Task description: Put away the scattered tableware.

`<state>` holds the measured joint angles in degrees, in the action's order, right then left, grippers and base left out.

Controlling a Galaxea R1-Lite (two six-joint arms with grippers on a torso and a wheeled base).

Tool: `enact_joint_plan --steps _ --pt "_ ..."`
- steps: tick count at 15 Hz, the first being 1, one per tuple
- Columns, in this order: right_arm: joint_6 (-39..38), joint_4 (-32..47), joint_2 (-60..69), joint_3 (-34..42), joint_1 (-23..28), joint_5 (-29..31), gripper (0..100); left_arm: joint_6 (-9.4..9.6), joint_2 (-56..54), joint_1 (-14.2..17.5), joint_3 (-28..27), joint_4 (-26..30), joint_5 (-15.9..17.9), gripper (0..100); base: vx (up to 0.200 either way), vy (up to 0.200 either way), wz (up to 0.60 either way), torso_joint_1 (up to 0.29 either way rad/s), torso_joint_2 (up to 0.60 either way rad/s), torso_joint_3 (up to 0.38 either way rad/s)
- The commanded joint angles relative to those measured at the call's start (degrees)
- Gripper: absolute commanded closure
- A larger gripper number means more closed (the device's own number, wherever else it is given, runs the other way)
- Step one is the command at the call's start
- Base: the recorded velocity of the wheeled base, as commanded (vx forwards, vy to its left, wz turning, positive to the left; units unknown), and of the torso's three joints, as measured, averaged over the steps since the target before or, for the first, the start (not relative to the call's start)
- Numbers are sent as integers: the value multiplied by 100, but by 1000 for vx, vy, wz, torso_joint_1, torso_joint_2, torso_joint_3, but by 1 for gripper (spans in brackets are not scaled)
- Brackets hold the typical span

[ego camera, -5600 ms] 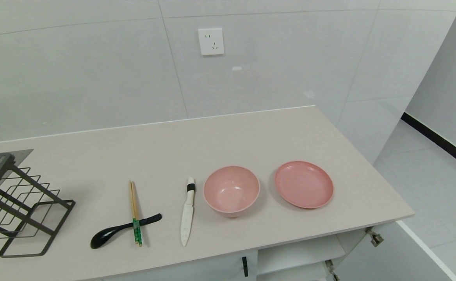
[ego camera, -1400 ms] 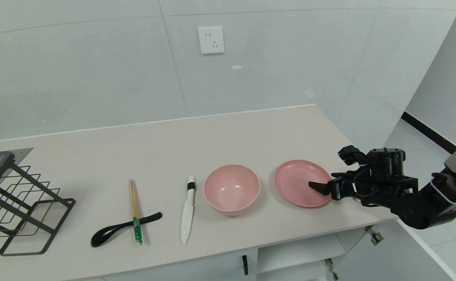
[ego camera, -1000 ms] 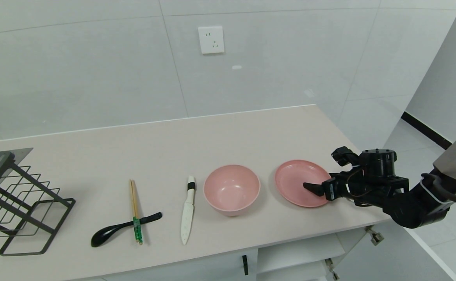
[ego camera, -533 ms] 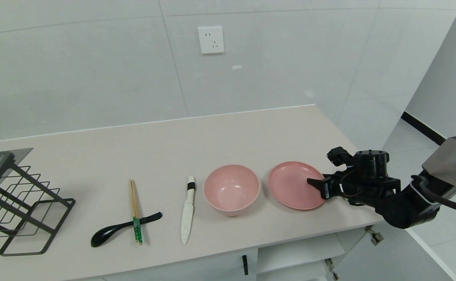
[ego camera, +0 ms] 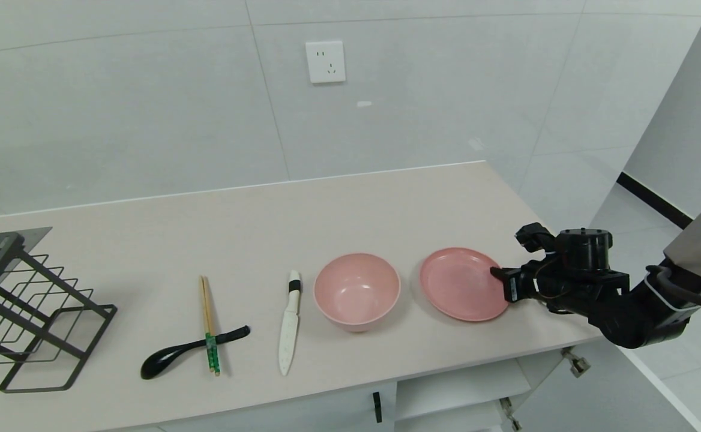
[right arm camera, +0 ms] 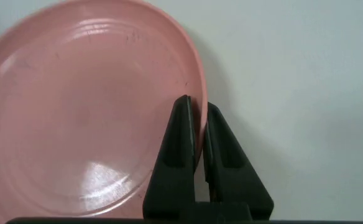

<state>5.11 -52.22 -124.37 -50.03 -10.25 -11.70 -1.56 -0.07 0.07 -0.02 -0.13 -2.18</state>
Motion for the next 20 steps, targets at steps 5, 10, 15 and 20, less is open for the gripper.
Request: enact_joint_plan --steps 5,10,15,20 --pt "-1 -684 2321 1294 -21 -183 100 7 7 1 2 -4 -2 0 0 0 0 0 0 0" --pt "-10 -1624 3208 2595 -21 -535 100 42 7 1 2 -1068 174 0 0 0 0 0 0 0" --pt "8 -2143 3481 3210 -29 -596 100 -108 543 -183 -789 -567 1290 0 0 0 0 0 0 0" --pt "-54 -2301 3806 3729 41 -596 100 -398 3198 -825 -2125 -1199 2407 0 0 0 0 0 0 0"
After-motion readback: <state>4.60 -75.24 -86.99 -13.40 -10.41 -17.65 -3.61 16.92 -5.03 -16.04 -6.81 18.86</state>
